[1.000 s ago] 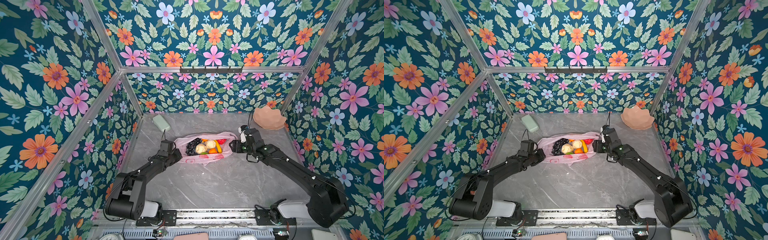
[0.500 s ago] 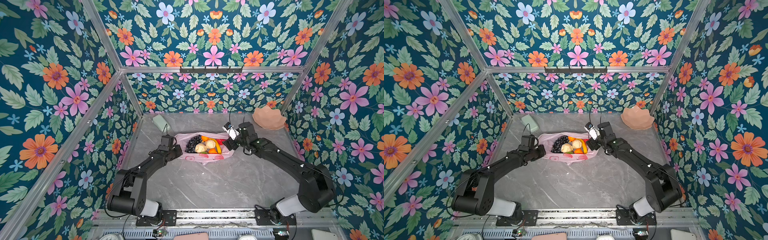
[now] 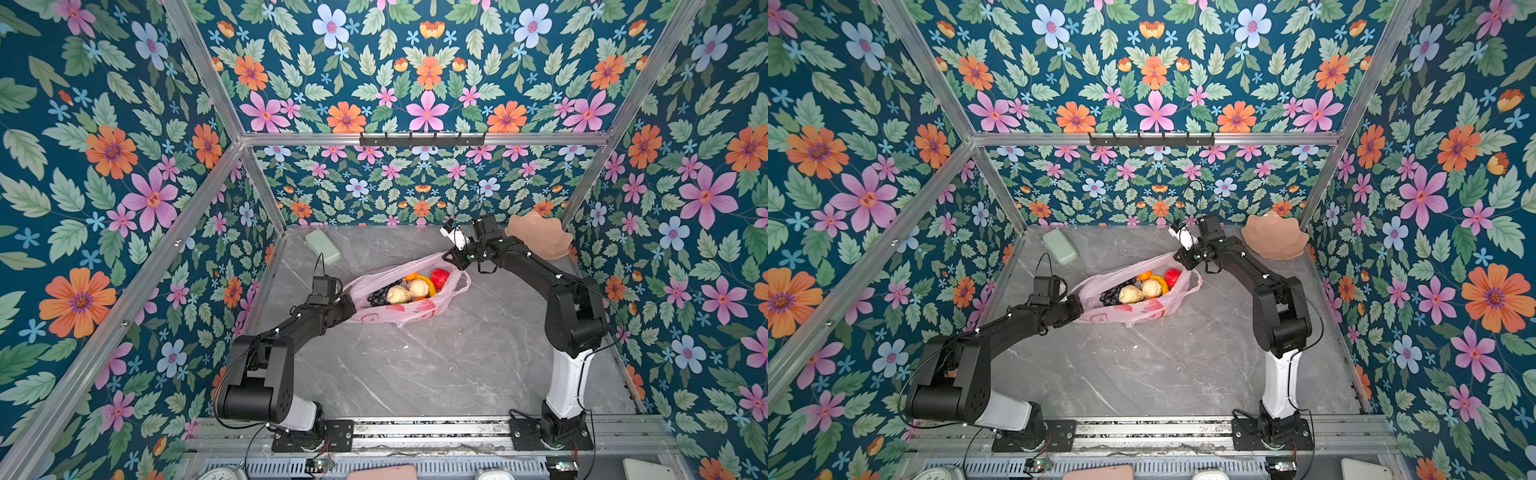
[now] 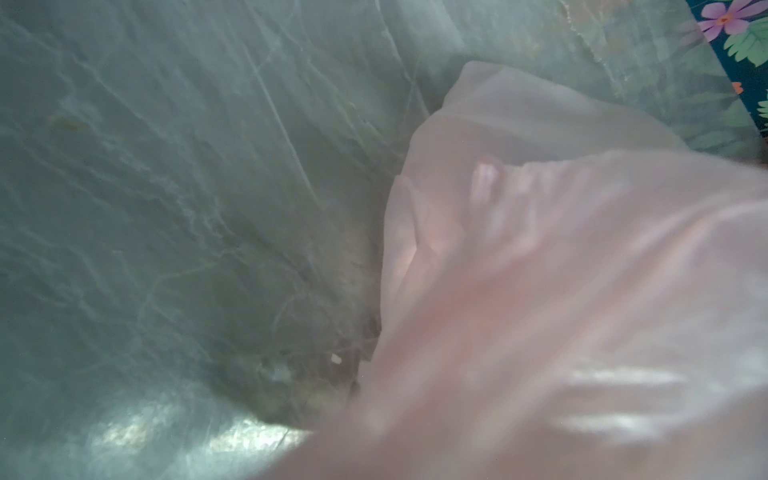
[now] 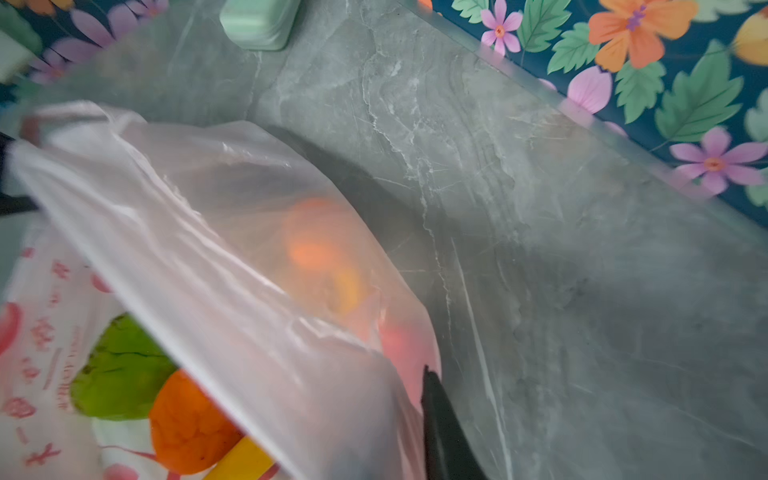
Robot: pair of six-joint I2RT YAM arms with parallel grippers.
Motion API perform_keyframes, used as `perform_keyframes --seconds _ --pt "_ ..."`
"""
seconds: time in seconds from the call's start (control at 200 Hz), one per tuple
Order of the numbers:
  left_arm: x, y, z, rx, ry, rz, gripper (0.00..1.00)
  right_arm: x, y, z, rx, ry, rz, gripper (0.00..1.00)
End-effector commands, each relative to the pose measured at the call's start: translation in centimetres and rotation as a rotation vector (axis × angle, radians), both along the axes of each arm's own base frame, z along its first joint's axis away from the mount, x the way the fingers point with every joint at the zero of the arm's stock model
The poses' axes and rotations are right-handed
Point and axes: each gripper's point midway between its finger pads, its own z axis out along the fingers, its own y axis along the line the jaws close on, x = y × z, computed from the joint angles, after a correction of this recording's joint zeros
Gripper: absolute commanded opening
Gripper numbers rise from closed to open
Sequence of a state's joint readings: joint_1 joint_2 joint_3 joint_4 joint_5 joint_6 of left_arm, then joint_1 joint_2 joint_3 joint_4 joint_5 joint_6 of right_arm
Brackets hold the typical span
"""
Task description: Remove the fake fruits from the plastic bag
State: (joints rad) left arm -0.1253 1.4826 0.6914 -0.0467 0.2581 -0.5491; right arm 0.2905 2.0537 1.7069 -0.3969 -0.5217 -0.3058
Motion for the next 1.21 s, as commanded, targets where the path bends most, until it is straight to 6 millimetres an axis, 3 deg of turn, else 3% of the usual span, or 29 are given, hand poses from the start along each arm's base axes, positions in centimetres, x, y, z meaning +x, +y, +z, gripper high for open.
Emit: perform_keyframes --seconds 0.0,0.035,0.14,0.37,0.515,0.6,0.685,0.775,0.875,0.985,1.12,1.2 --pt "0.2 0.3 -0.5 -0.002 -0.014 -0.004 0.0 -1.6 1.2 -1.8 0.146 0.332 -0.012 0.0" --pt "0.1 0.3 -0.6 -0.002 -0.012 -0.011 0.0 -1.3 1.4 -2.9 0.147 0.397 -0.03 0.0" --pt "0.1 -0.1 -0.7 -0.006 -0.014 -0.037 0.0 -0.4 1.8 -3.9 0.163 0.478 -0.064 0.0" --pt "0.1 -2.8 0.5 -0.029 -0.046 -0.131 0.0 0.3 1.6 -2.5 0.18 0.483 -0.178 0.0" --pt "0.1 -4.4 1.5 -0.016 -0.068 -0.164 0.0 -0.1 0.0 -1.3 0.109 0.45 -0.346 0.35" --pt "0.0 -5.2 1.9 -0.004 -0.074 -0.175 0.0 -0.7 -2.2 -0.7 0.043 0.403 -0.521 0.65" --pt "-0.2 -6.2 2.2 0.002 -0.08 -0.193 0.0 -2.1 -3.7 -0.3 0.004 0.384 -0.655 0.73" --pt "-0.5 -7.2 2.3 0.0 -0.08 -0.211 0.0 -4.2 -4.1 -0.2 -0.034 0.348 -0.725 0.75" --pt "-0.8 -8.1 2.2 -0.003 -0.08 -0.225 0.0 -6.8 -3.2 -0.2 -0.09 0.292 -0.747 0.76" --pt "-1.1 -8.8 2.1 -0.013 -0.079 -0.237 0.02 -9.0 -2.2 -1.4 -0.118 0.287 -0.767 0.76" --pt "-1.3 -9.6 2.2 -0.016 -0.078 -0.254 0.07 -9.4 -1.1 -3.7 -0.15 0.329 -0.756 0.76" --pt "-1.4 -9.7 2.2 -0.023 -0.076 -0.252 0.08 -8.8 -1.3 -5.0 -0.188 0.332 -0.774 0.7"
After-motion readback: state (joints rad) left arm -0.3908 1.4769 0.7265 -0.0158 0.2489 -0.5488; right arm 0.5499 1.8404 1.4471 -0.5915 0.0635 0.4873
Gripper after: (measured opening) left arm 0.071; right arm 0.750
